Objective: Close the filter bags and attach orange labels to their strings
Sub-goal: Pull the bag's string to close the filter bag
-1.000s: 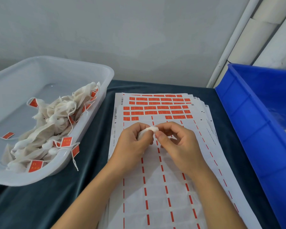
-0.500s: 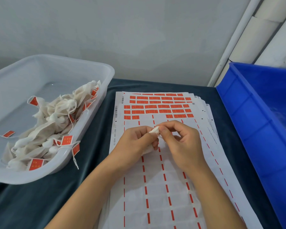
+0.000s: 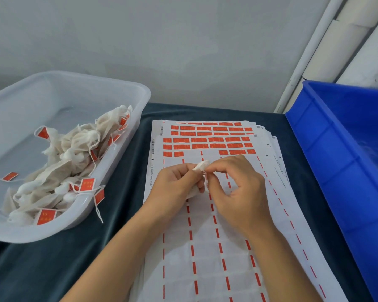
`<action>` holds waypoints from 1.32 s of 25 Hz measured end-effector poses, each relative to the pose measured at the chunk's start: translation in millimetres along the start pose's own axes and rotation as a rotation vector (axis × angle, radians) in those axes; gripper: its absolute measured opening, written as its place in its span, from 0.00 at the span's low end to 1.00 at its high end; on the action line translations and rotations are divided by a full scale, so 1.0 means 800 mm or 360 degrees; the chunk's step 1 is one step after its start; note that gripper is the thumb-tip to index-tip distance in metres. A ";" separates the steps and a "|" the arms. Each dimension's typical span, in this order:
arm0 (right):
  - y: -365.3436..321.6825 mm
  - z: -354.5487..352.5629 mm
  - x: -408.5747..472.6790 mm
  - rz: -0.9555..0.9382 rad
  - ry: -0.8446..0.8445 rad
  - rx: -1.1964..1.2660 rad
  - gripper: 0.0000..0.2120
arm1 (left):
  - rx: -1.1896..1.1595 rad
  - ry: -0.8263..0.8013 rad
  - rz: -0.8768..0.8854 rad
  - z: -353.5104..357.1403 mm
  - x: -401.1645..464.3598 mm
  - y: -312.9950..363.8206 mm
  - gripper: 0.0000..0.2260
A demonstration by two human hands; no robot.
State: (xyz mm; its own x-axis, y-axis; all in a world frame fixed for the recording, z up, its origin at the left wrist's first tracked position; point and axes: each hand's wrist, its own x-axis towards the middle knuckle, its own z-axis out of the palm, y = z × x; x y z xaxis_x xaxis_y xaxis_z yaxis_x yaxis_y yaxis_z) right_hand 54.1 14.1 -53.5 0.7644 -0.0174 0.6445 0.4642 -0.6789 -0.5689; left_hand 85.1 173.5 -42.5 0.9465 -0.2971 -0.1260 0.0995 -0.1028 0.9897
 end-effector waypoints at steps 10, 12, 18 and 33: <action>0.004 -0.001 0.000 -0.0076 -0.0004 -0.0285 0.08 | 0.0226 0.0191 0.0092 0.004 0.005 -0.013 0.12; 0.004 -0.003 0.000 -0.0039 -0.0018 -0.0294 0.07 | 0.0265 0.0218 0.0144 0.006 0.004 -0.013 0.10; 0.004 -0.005 0.001 0.0207 -0.0093 -0.0114 0.08 | 0.0428 0.0321 0.0268 0.013 -0.001 -0.011 0.08; 0.001 0.003 0.001 0.0024 -0.0198 -0.0418 0.07 | 0.0507 0.0223 0.0336 0.009 -0.003 -0.011 0.08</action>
State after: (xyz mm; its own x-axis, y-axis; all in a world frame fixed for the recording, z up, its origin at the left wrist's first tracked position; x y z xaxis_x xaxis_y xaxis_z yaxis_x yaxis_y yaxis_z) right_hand 56.1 15.2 -54.7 0.8271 0.0502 0.5598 0.3328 -0.8464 -0.4158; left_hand 79.6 168.2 -51.3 0.9708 -0.2132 0.1103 -0.1811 -0.3490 0.9194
